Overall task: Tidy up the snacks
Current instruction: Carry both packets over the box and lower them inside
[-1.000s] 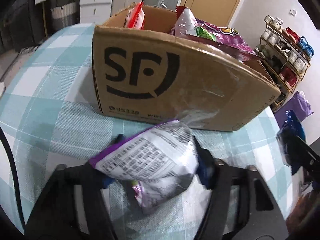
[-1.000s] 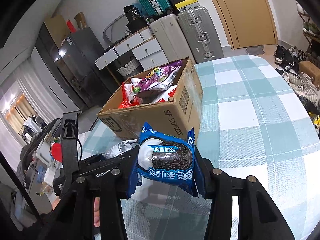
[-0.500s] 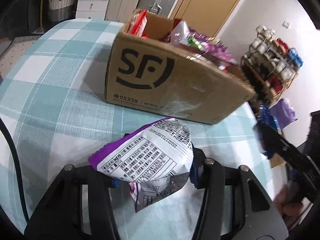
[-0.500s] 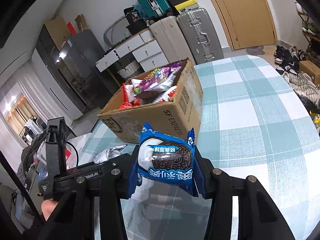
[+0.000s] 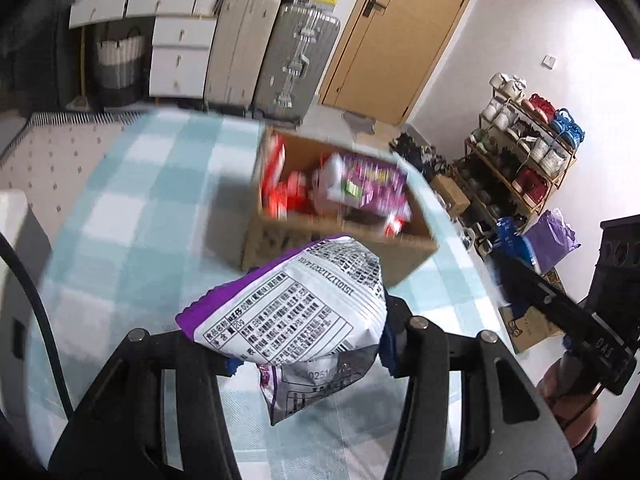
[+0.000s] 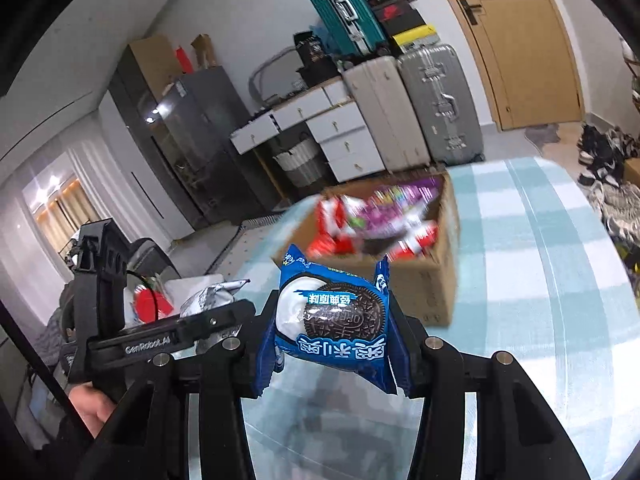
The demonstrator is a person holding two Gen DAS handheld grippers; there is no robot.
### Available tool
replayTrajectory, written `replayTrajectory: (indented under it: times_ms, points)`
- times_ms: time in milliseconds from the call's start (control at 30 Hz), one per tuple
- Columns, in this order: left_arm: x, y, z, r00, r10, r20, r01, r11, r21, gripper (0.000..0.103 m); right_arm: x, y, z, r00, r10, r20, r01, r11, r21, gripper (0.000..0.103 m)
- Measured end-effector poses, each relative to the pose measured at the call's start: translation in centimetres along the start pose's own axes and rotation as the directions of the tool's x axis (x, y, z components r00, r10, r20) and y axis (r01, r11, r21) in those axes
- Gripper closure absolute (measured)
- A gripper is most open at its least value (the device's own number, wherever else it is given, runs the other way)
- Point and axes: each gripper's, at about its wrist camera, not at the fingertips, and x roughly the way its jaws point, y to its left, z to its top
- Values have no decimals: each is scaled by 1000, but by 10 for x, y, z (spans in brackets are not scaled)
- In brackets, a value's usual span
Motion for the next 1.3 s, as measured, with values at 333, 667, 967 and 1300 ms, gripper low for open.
replayTrajectory:
  times_ms: [333, 667, 967, 1300]
  points:
    - [-51, -28, 95, 999, 13, 51, -17, 998, 66, 55, -33, 52, 100, 996, 29, 79, -23, 997, -74, 56]
    - [5, -50, 166, 1000, 3, -23, -2, 1000, 27, 55, 4, 51, 170, 996, -66, 54, 67, 998, -7, 56]
    - [78, -48, 162, 996, 57, -70, -53, 997, 56, 55, 66, 22, 183, 986, -162, -47, 159, 986, -57, 56]
    - [127, -45, 142, 989, 113, -99, -102, 989, 104, 55, 115, -17, 159, 978, -160, -133, 156, 987, -45, 56]
